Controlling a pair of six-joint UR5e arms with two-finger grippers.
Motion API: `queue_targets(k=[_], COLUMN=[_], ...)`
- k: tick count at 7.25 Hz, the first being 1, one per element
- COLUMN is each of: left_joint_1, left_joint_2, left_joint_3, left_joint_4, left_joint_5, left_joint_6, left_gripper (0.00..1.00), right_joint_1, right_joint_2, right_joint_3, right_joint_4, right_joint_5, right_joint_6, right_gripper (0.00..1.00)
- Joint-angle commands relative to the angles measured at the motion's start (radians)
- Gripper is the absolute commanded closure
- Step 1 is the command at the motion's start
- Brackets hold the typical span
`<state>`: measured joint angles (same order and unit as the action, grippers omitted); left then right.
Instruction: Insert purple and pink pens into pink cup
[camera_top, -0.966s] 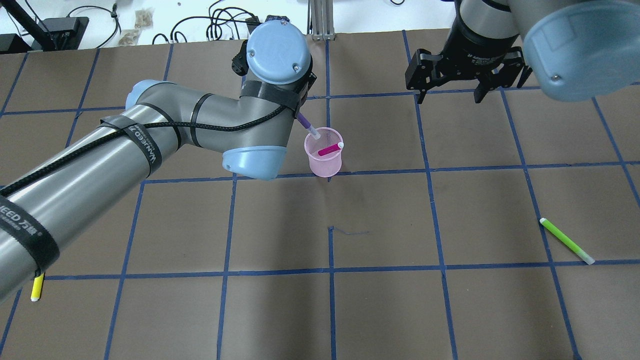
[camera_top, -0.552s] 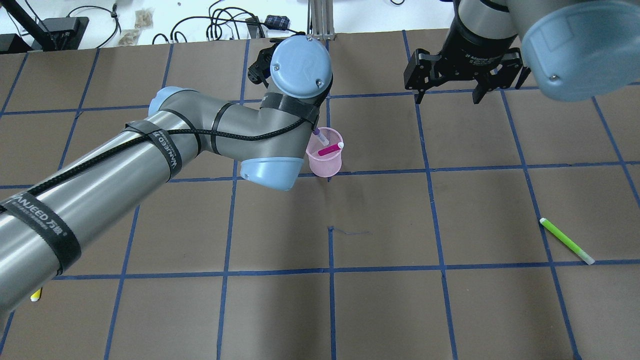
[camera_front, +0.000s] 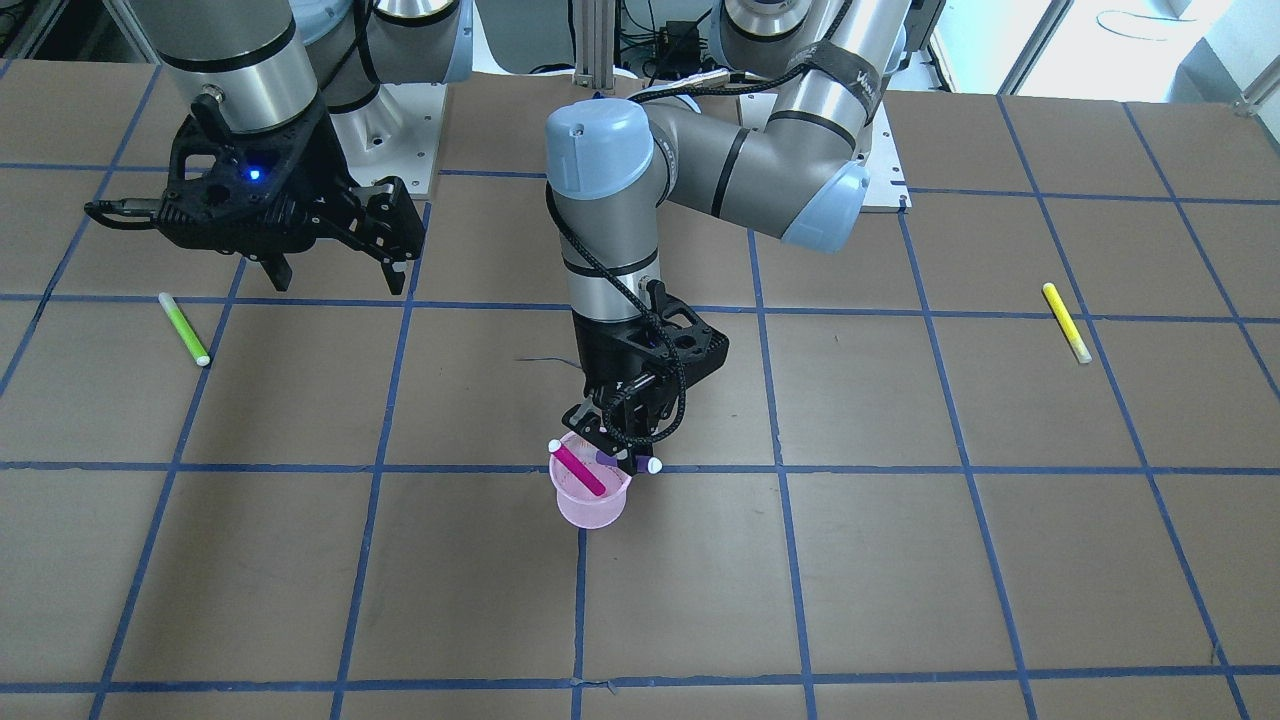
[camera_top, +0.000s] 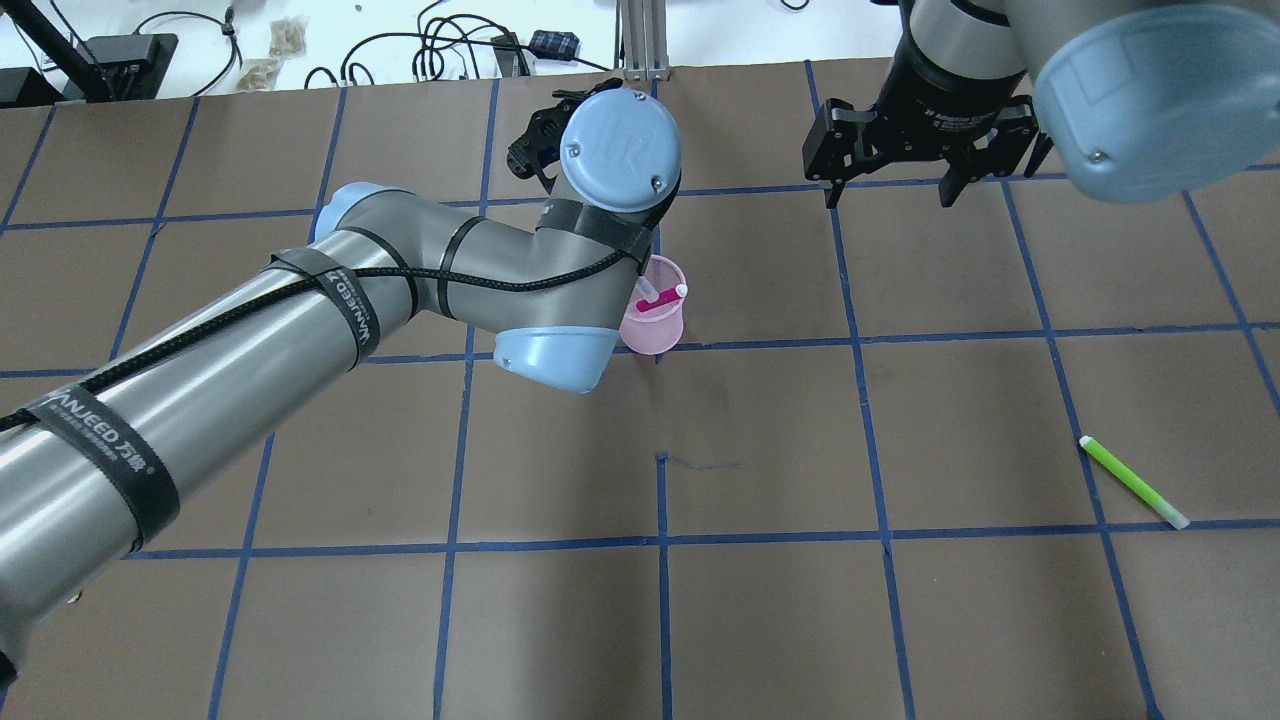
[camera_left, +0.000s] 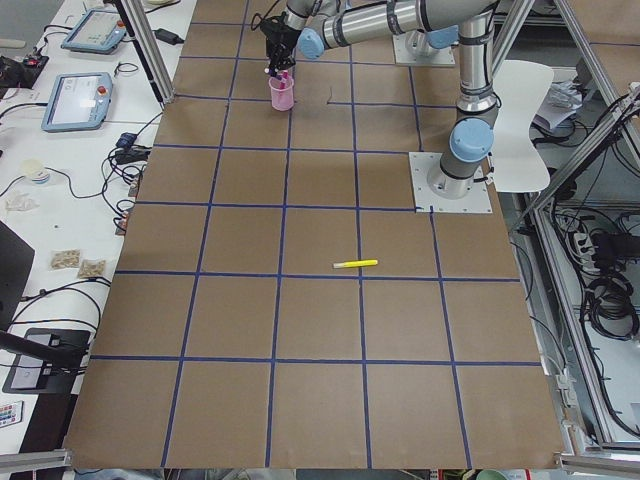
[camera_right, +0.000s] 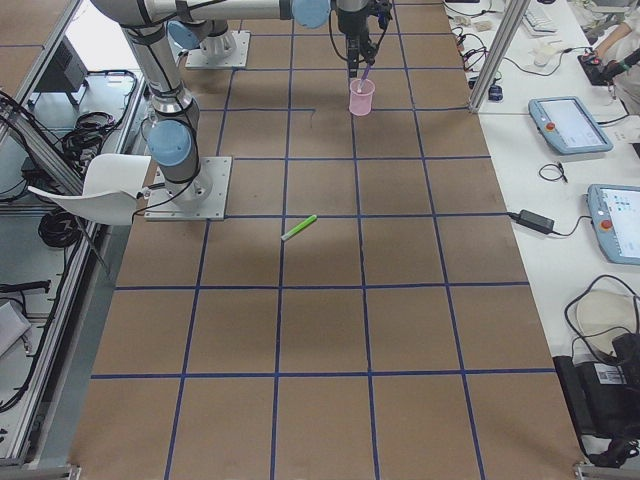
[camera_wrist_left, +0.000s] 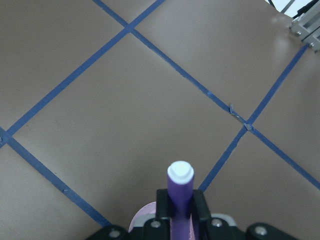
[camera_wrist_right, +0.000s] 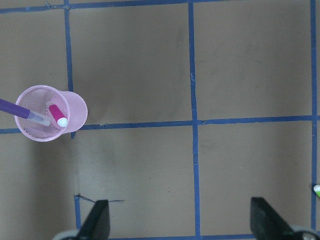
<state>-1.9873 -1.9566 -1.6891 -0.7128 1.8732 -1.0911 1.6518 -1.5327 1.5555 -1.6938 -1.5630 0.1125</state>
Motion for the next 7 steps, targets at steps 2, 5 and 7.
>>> queue_targets(k=[2,5,7], left_joint_1=[-0.011,-0.015,-0.016], left_joint_2=[-0.001,-0.001,0.004], left_joint_3=[-0.024,-0.021,-0.018], left_joint_4=[0.001,0.009,0.010], left_joint_5=[0.004,0.001,-0.009], left_joint_6=[-0.001,-0.013,0.000], left_gripper=[1.00,0.01,0.00], right_joint_1=[0.002,0.002,0.003], right_joint_2=[0.002,0.002,0.002], right_joint_3=[0.002,0.002,0.002], right_joint_4=[0.000,0.000,0.000], right_joint_5=[0.000,0.000,0.000], right_joint_6=[0.009,0.009,0.009], right_gripper=[0.00,0.00,0.00])
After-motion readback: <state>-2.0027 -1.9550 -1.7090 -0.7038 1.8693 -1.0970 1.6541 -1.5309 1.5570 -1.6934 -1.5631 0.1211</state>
